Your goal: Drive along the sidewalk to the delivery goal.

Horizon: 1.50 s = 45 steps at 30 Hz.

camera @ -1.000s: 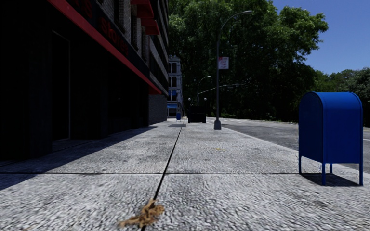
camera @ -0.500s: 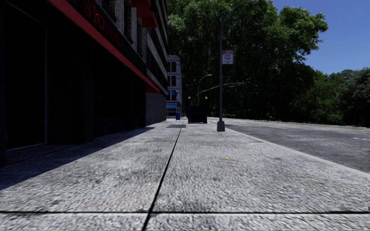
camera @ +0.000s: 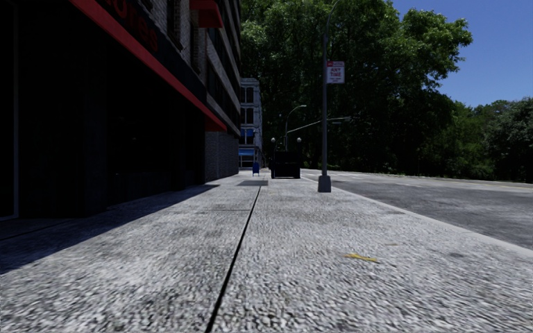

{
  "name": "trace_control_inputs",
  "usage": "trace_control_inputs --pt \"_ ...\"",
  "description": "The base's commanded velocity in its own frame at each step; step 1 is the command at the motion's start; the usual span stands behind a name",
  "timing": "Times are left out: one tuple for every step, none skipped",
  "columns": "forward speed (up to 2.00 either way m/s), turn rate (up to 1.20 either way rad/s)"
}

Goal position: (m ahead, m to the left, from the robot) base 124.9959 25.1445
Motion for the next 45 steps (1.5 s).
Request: trace_control_inputs --pt "2.0 0.0" --pt "2.0 0.0" --pt "2.0 0.0" --pt "2.0 0.0" --pt "2.0 0.0" --pt "2.0 0.0" --pt "2.0 0.0" --pt "2.0 0.0" --pt "2.0 0.0" --pt "2.0 0.0" --pt "2.0 0.0" --pt "2.0 0.0" --pt "2.0 0.0" --pt "2.0 0.0" --pt "2.0 0.0" --pt "2.0 0.0" --pt "2.0 0.0" --pt "2.0 0.0" --pt "2.0 0.0" --pt "2.0 0.0" --pt "2.0 0.0" --pt "2.0 0.0" --pt "2.0 0.0" --pt "2.0 0.0" --pt "2.0 0.0" --pt "2.0 0.0" --pt "2.0 0.0" --pt "2.0 0.0" --pt "2.0 0.0" --pt "2.0 0.0" --pt "2.0 0.0" --pt "2.0 0.0" --pt "2.0 0.0" --pt "2.0 0.0" --pt "2.0 0.0" --pt "2.0 0.0" --pt "2.0 0.0" --pt "2.0 0.0" --pt "2.0 0.0" --pt "2.0 0.0" --pt "2.0 0.0" --pt "2.0 0.0" --pt "2.0 0.0" --pt "2.0 0.0" --pt "2.0 0.0"
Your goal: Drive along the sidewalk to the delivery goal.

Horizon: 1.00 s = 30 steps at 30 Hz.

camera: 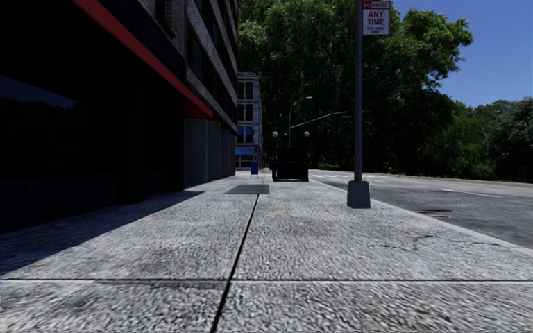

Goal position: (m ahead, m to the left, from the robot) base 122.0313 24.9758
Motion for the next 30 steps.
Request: trace_control_inputs --pt "2.0 0.0" --pt "2.0 0.0" --pt "2.0 0.0" --pt "2.0 0.0" --pt "2.0 0.0" --pt "2.0 0.0" --pt "2.0 0.0" --pt "2.0 0.0" --pt "2.0 0.0" --pt "2.0 0.0" --pt "2.0 0.0" --pt "2.0 0.0" --pt "2.0 0.0" --pt "2.0 0.0" --pt "2.0 0.0" --pt "2.0 0.0" --pt "2.0 0.0" --pt "2.0 0.0" --pt "2.0 0.0" --pt "2.0 0.0" --pt "2.0 0.0" --pt "2.0 0.0" --pt "2.0 0.0" --pt "2.0 0.0" --pt "2.0 0.0" --pt "2.0 0.0" --pt "2.0 0.0" --pt "2.0 0.0" --pt "2.0 0.0" --pt "2.0 0.0"
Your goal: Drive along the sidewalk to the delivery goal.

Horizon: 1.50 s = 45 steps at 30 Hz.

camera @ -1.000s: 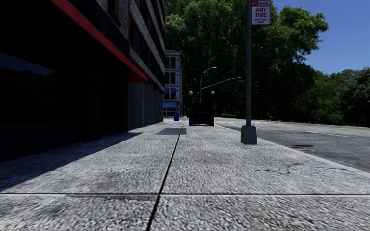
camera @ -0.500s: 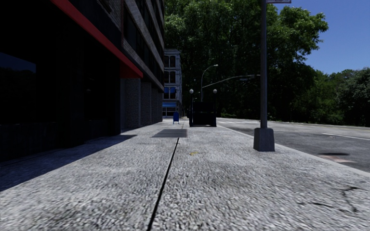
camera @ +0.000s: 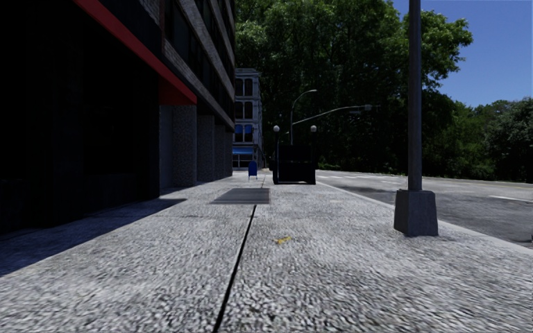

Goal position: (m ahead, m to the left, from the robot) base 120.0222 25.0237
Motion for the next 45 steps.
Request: trace_control_inputs --pt "2.0 0.0" --pt "2.0 0.0" --pt "2.0 0.0" --pt "2.0 0.0" --pt "2.0 0.0" --pt "2.0 0.0" --pt "2.0 0.0" --pt "2.0 0.0" --pt "2.0 0.0" --pt "2.0 0.0" --pt "2.0 0.0" --pt "2.0 0.0" --pt "2.0 0.0" --pt "2.0 0.0" --pt "2.0 0.0" --pt "2.0 0.0" --pt "2.0 0.0" --pt "2.0 0.0" --pt "2.0 0.0" --pt "2.0 0.0" --pt "2.0 0.0" --pt "2.0 0.0" --pt "2.0 0.0" --pt "2.0 0.0" --pt "2.0 0.01" --pt "2.0 0.01" --pt "2.0 0.05" --pt "2.0 0.08" --pt "2.0 0.12" --pt "2.0 0.14" --pt "2.0 0.14" --pt "2.0 0.15" --pt "2.0 0.17" --pt "2.0 0.18" --pt "2.0 0.18" --pt "2.0 0.19" --pt "2.0 0.19" --pt "2.0 0.2" --pt "2.0 0.2" --pt "2.0 0.21" --pt "2.0 0.22" --pt "2.0 0.25" --pt "2.0 0.25" --pt "2.0 0.27" --pt "2.0 0.27"
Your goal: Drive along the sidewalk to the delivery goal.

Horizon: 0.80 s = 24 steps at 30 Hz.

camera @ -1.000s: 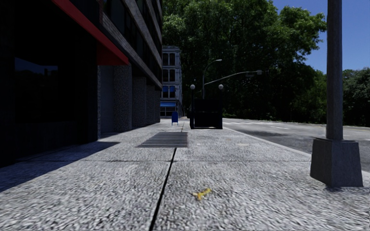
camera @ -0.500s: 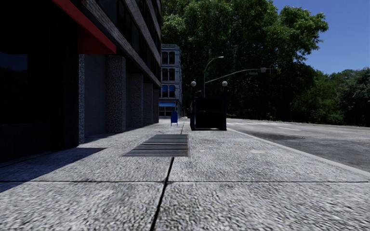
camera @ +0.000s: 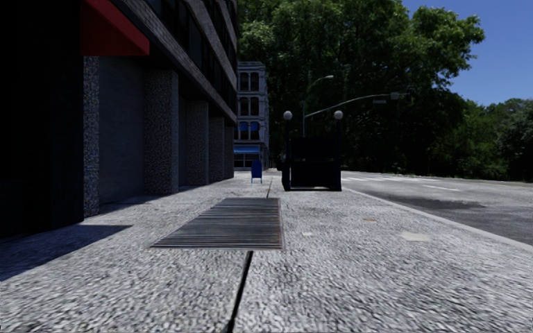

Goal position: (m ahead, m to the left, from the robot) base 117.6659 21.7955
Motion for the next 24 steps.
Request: trace_control_inputs --pt "2.0 0.27" --pt "2.0 0.27" --pt "2.0 0.27" --pt "2.0 0.27" --pt "2.0 0.28" --pt "2.0 0.28" --pt "2.0 0.28" --pt "2.0 0.28" --pt "2.0 0.28" --pt "2.0 0.28" --pt "2.0 0.28" --pt "2.0 0.28" --pt "2.0 0.28" --pt "2.0 0.28" --pt "2.0 0.28" --pt "2.0 0.28" --pt "2.0 0.28" --pt "2.0 0.28" --pt "2.0 0.28" --pt "2.0 0.28" --pt "2.0 0.28" --pt "2.0 0.28" --pt "2.0 0.18" --pt "2.0 0.0"
